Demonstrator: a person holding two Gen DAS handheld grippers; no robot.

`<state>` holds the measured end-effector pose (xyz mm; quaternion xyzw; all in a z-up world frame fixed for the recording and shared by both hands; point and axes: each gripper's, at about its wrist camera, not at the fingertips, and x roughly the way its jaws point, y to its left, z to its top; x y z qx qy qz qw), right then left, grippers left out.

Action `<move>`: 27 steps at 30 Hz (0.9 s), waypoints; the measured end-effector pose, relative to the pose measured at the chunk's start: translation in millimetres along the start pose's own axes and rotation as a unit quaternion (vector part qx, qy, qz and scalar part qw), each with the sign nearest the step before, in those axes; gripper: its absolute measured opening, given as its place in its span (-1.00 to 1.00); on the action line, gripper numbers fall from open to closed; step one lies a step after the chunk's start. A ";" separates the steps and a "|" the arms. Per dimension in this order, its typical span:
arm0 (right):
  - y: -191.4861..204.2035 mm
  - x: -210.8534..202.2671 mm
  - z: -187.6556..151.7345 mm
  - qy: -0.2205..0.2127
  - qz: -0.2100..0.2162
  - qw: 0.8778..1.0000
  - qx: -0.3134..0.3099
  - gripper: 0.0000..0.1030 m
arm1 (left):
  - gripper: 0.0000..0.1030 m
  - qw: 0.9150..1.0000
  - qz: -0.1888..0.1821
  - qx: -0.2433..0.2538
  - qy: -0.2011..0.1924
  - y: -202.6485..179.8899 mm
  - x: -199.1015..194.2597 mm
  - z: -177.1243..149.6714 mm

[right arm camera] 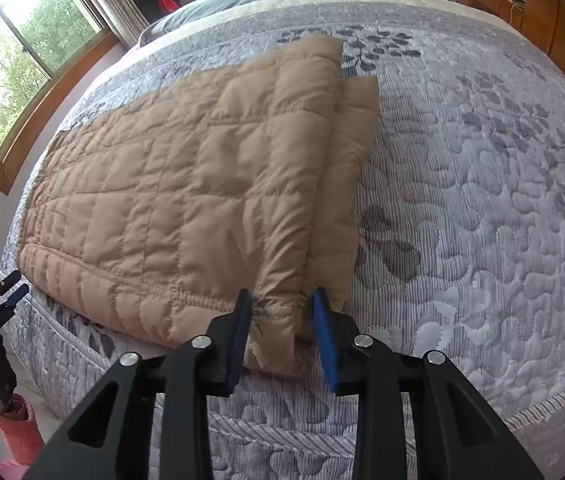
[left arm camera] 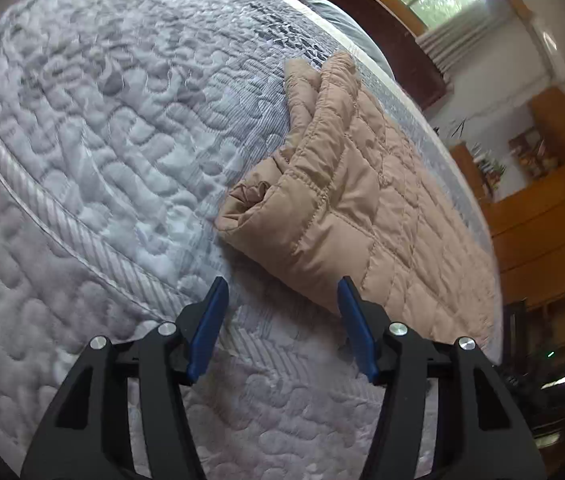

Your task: Fold large clothes

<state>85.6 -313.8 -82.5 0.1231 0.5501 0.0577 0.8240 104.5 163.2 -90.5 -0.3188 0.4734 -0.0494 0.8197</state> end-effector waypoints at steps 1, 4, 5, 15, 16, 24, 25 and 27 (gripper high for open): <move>-0.9 0.9 -0.4 0.000 0.001 1.000 -0.001 -0.40 | 0.09 1.000 -0.010 -0.008 0.001 1.1 3.9 1.0; -3.0 4.9 -1.5 0.004 0.005 1.000 0.000 -0.39 | 0.12 1.000 -0.020 -0.021 -0.009 1.4 12.7 7.1; -3.6 5.8 -1.6 0.005 0.006 1.000 0.000 -0.39 | 0.12 0.999 -0.023 -0.026 -0.011 2.3 15.0 9.3; -3.0 8.7 0.2 0.011 0.005 1.000 -0.003 -0.39 | -0.56 0.993 -0.071 -0.093 -0.014 12.1 31.9 25.1; -2.6 8.8 0.2 0.012 0.003 1.000 -0.004 -0.39 | -0.65 0.992 -0.077 -0.094 -0.019 11.8 28.9 26.0; -0.8 12.0 2.3 0.017 -0.001 1.000 -0.005 -0.37 | -0.71 0.990 -0.082 -0.114 -0.003 27.1 45.4 17.6; -1.1 12.3 2.4 0.016 -0.001 1.000 -0.006 -0.37 | -0.71 0.991 -0.080 -0.104 -0.002 25.8 45.9 17.5; -0.8 13.5 2.6 0.014 -0.003 1.000 -0.008 -0.37 | -0.68 0.994 -0.073 -0.086 -0.002 23.2 47.9 18.4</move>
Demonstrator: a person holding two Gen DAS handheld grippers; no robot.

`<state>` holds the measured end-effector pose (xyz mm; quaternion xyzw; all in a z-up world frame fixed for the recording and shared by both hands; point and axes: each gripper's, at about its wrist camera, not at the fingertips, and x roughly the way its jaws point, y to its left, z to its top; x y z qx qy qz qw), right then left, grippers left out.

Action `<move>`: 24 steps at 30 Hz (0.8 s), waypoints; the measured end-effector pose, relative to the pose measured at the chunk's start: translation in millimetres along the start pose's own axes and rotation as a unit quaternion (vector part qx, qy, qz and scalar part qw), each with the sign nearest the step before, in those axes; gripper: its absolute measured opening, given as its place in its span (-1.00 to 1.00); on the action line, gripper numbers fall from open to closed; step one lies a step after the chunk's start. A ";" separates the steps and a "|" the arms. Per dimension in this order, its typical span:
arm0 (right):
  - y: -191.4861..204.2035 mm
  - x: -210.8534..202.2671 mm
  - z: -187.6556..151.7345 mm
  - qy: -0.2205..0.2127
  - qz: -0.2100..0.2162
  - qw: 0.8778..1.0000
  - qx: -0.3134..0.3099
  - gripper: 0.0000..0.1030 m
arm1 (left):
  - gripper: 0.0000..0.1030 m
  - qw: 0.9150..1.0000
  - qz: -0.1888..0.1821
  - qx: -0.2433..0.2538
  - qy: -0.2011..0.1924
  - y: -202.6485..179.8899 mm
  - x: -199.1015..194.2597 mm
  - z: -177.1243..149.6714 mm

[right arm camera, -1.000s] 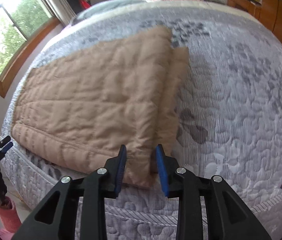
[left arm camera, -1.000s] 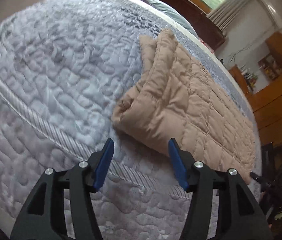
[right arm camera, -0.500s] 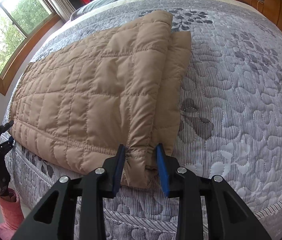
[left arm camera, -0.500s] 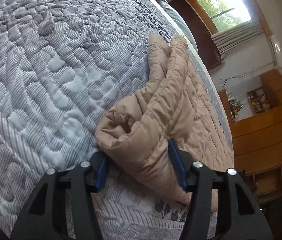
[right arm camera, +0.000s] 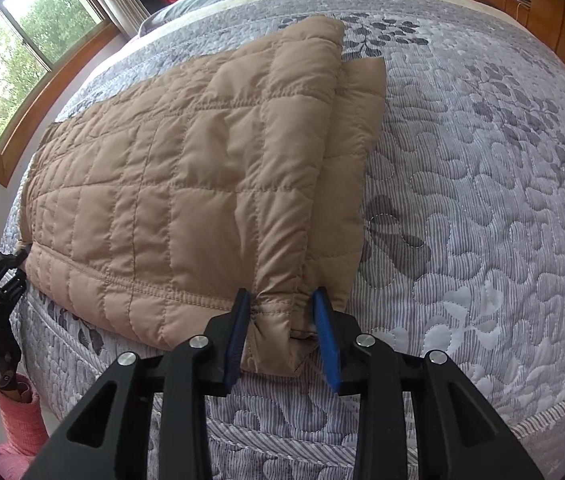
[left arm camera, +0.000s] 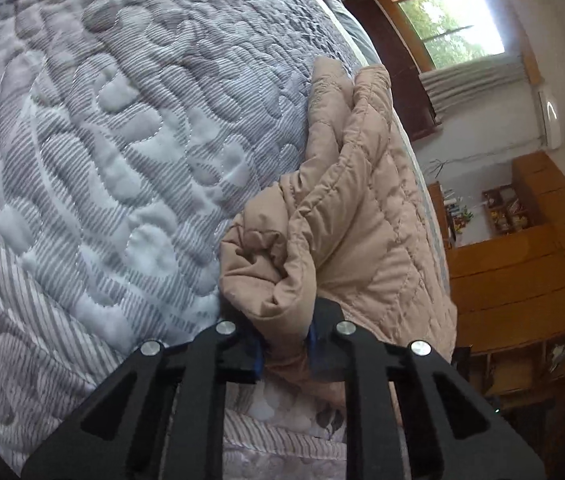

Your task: Fold large clothes

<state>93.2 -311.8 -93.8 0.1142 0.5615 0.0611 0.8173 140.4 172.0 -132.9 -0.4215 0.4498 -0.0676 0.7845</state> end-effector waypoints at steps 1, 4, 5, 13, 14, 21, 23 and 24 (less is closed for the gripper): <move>-0.1 0.0 -0.5 -0.001 -0.001 1.000 0.000 -0.37 | -0.68 1.000 0.000 0.003 0.000 0.4 1.1 0.7; 2.2 2.0 -2.1 -0.007 -0.006 1.000 -0.002 -0.37 | -0.68 1.000 -0.009 0.004 0.003 2.3 2.5 3.0; 1.8 1.4 -2.7 -0.009 -0.006 1.000 -0.002 -0.36 | -0.68 1.000 -0.011 0.003 0.004 2.2 4.3 6.4; 2.2 -1.1 -4.5 -0.008 -0.003 1.000 0.006 -0.37 | -0.77 0.998 -0.028 0.056 -0.032 -18.1 -29.6 10.0; 1.5 -1.6 -4.4 -0.006 -0.002 1.000 0.009 -0.37 | -0.77 0.997 -0.029 0.068 -0.039 -25.8 -34.9 8.3; -7.0 -5.6 -3.8 -0.004 0.009 1.000 0.017 -0.37 | -0.78 0.977 -0.039 0.193 -0.078 -100.6 -63.2 -12.5; -6.1 -5.6 -3.8 -0.004 0.009 1.000 0.017 -0.37 | -0.78 0.972 -0.045 0.218 -0.076 -120.5 -63.9 -19.7; -6.3 -5.7 -3.9 -0.003 0.009 1.000 0.017 -0.37 | -0.78 0.968 -0.045 0.234 -0.076 -131.3 -63.9 -23.7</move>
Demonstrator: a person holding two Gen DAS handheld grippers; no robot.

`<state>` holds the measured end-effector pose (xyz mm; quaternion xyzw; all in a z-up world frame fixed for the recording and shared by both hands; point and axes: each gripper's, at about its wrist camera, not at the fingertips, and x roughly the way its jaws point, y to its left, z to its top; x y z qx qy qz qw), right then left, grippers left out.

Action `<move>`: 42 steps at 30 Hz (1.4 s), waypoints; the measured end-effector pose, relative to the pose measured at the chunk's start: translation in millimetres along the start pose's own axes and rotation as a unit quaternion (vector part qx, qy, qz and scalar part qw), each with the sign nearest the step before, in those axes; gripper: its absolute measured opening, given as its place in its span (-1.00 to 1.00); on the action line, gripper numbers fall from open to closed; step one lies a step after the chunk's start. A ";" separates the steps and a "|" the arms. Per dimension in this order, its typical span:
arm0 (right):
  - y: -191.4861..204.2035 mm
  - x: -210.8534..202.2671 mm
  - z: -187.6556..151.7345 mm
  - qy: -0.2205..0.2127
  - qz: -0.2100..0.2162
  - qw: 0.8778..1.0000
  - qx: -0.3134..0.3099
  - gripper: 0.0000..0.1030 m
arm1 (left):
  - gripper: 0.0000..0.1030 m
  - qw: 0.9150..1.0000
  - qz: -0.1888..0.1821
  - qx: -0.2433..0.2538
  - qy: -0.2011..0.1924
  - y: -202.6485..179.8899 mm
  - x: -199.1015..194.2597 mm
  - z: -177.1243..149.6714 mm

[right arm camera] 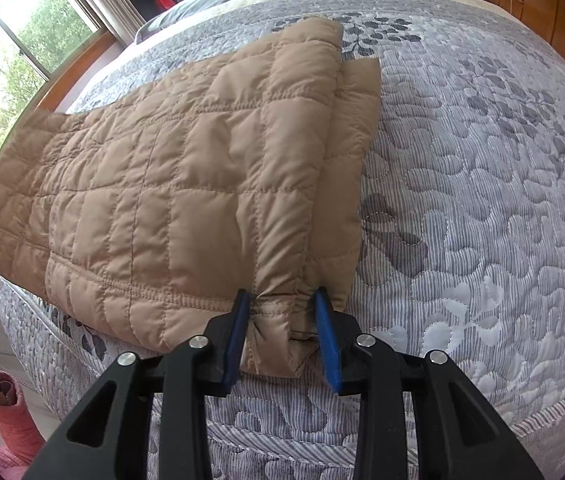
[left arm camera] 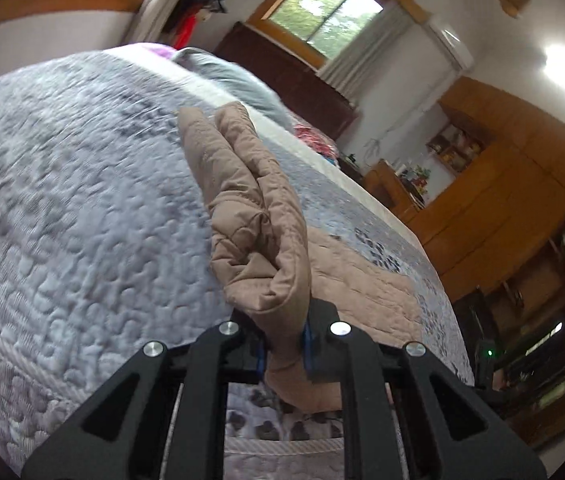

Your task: Fold large clothes

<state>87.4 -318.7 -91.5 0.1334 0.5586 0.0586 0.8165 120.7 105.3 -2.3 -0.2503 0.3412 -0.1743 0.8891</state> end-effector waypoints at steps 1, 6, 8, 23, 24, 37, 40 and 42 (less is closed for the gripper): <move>0.8 0.2 -0.1 0.000 0.000 1.000 0.000 -0.37 | -0.78 1.000 -0.002 0.010 0.001 -8.0 1.0 0.1; 2.4 0.1 0.1 0.001 -0.001 1.000 0.000 -0.37 | -0.78 0.997 -0.030 0.070 0.020 -58.0 17.4 -8.5; 2.7 0.8 0.3 0.000 -0.001 1.000 0.000 -0.37 | -0.78 0.995 -0.037 0.089 0.030 -72.0 26.9 -12.9; 1.8 0.8 0.2 0.001 0.003 1.000 0.000 -0.36 | -0.79 0.974 -0.052 0.151 0.160 -102.7 122.3 -60.8; 1.7 0.7 0.5 0.001 0.003 1.000 0.000 -0.36 | -0.79 0.972 -0.052 0.156 0.169 -103.1 128.1 -64.8; 3.7 4.0 2.1 0.001 -0.004 1.000 -0.004 -0.31 | -0.76 0.958 -0.020 0.194 0.210 -108.9 173.6 -98.0; 6.0 5.6 3.7 0.000 -0.007 1.000 -0.005 -0.31 | -0.76 0.958 -0.023 0.191 0.211 -103.9 175.7 -97.4; 7.1 6.2 3.7 0.001 -0.007 1.000 -0.004 -0.31 | -0.75 0.960 -0.029 0.182 0.212 -99.9 174.3 -94.5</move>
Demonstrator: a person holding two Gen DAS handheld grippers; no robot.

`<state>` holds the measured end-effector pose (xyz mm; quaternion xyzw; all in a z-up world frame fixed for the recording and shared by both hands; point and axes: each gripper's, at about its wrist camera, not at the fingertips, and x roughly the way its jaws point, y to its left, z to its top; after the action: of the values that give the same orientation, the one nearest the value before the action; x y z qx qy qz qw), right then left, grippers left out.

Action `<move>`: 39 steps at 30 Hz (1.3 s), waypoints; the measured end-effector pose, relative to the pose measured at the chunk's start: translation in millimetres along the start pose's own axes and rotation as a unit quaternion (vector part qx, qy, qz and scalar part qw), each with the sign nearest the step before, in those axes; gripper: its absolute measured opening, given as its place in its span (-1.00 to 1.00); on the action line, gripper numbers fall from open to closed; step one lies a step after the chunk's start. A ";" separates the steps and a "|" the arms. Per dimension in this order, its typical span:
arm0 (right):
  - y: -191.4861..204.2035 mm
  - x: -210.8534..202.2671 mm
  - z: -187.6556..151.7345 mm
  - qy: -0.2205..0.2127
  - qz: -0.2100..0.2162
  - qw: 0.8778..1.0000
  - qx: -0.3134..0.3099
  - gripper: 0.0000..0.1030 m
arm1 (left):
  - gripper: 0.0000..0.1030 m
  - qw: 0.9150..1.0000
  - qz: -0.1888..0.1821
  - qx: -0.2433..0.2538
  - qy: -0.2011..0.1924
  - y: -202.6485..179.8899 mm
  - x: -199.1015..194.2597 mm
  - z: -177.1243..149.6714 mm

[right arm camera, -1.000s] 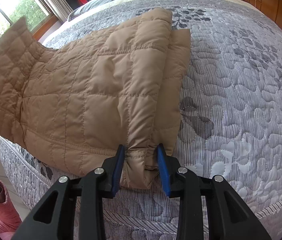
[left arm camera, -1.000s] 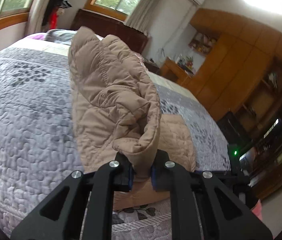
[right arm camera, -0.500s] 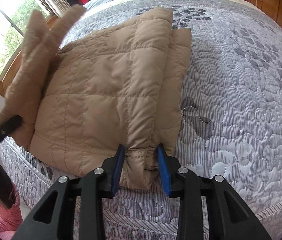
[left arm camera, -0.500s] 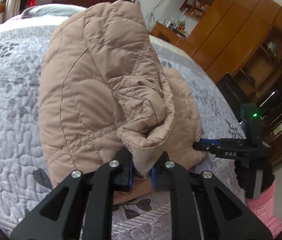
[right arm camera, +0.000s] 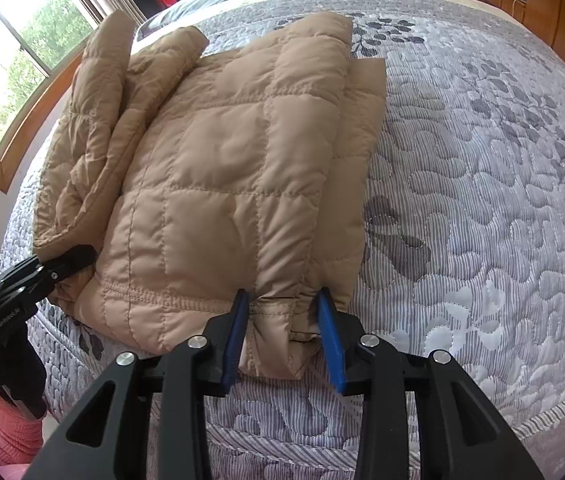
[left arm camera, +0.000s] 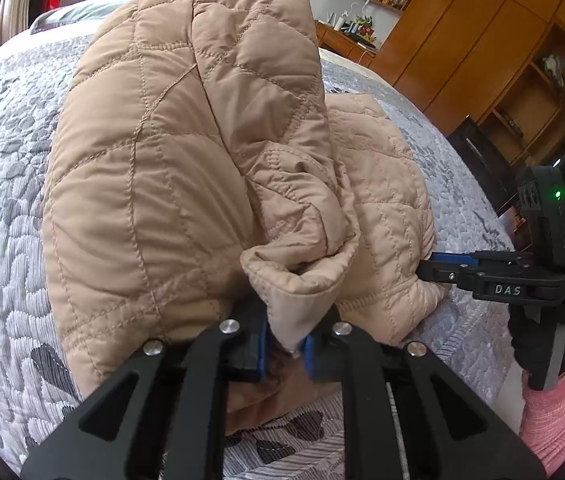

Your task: Fold large clothes

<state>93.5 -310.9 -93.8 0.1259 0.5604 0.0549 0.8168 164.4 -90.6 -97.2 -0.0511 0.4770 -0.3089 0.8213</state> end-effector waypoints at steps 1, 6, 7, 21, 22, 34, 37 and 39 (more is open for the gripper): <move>0.9 0.2 -0.1 0.001 -0.001 1.000 0.000 -0.31 | -0.75 1.000 -0.002 -0.002 -0.001 0.8 -1.1 0.6; 4.1 -2.3 5.8 0.009 -0.005 1.000 0.001 -0.28 | -0.65 0.999 -0.031 -0.011 -0.002 8.4 -20.5 2.4; 4.3 -5.7 7.0 0.008 -0.005 1.000 0.002 -0.26 | -0.57 0.999 -0.050 -0.018 0.003 11.7 -27.3 2.6; 61.5 -66.7 64.4 -0.039 0.063 0.997 -0.037 0.49 | -0.24 0.992 0.072 -0.091 -0.049 76.7 -123.1 29.9; 74.3 -62.6 74.4 -0.030 0.077 0.996 -0.045 0.53 | -0.24 0.990 0.089 -0.098 -0.043 86.7 -118.8 34.3; 122.2 -7.1 106.4 0.046 0.118 0.991 -0.036 0.57 | -0.26 0.985 0.132 -0.109 -0.012 109.1 -78.9 58.3; 130.2 -3.5 107.1 0.051 0.114 0.991 -0.040 0.57 | -0.26 0.986 0.133 -0.103 -0.011 110.4 -76.6 59.0; 134.2 5.4 108.0 0.064 0.107 0.991 -0.038 0.52 | -0.26 0.986 0.131 -0.103 -0.012 110.5 -76.1 58.8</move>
<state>202.7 -196.1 -26.1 0.1504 0.5926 0.1710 0.7727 236.0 28.1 -50.0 -0.0758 0.4993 -0.1468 0.8505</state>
